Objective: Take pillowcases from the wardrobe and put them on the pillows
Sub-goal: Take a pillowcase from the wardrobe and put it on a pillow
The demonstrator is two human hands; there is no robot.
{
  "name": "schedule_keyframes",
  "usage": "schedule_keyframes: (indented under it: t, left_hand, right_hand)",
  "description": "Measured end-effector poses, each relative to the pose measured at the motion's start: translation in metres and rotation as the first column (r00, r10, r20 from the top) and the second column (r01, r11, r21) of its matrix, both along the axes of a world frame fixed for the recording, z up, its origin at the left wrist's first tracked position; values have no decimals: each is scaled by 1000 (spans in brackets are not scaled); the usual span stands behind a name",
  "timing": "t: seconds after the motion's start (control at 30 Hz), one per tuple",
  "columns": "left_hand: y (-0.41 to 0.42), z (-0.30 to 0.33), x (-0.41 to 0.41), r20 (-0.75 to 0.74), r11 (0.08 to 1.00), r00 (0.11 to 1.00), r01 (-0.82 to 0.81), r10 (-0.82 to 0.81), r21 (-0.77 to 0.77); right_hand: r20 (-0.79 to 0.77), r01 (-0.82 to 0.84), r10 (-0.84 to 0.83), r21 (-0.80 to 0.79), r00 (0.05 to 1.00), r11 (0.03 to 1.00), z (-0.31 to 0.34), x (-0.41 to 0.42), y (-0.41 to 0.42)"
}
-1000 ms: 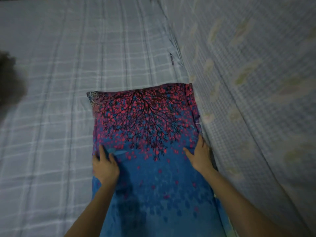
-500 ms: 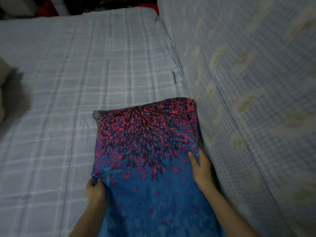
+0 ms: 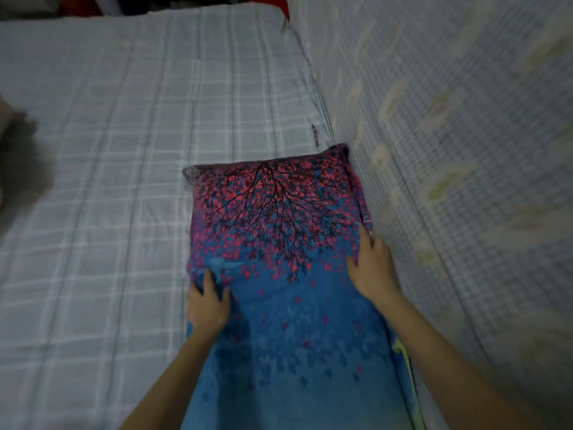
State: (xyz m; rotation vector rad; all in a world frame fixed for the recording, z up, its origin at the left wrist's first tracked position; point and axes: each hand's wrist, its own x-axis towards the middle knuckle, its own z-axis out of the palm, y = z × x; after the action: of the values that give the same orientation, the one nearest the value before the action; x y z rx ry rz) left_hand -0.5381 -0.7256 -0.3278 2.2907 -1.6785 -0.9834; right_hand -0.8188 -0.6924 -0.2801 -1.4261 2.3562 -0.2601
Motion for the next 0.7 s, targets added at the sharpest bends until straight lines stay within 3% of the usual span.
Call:
schedule_keyframes:
  t: [0.07,0.2,0.33,0.47,0.6,0.7]
  left_hand:
    - [17,-4,-10,45,998,997,66,-66,-9]
    - [33,-12,-11,63,988,987,149,-146,-45]
    - [58,-28,5,146,957,946,290,-289,17]
    - [66,-40,14,211,944,920,320,-329,78]
    - [76,-30,24,147,940,930,340,-338,8]
    - [119,-11,37,57,969,971,237,-233,-76]
  right_hand:
    - [-102,-154,159,53,982,987,-10,17,15]
    - [-127,-318,342,173,931,932,-40,44,47]
    - [-172,-268,312,240,934,933,-67,59,81]
    - [-138,-269,334,351,932,897,-74,62,77]
    - [-117,-297,374,415,920,860,-60,60,75]
    - [-110,-284,360,425,926,860,-47,71,90]
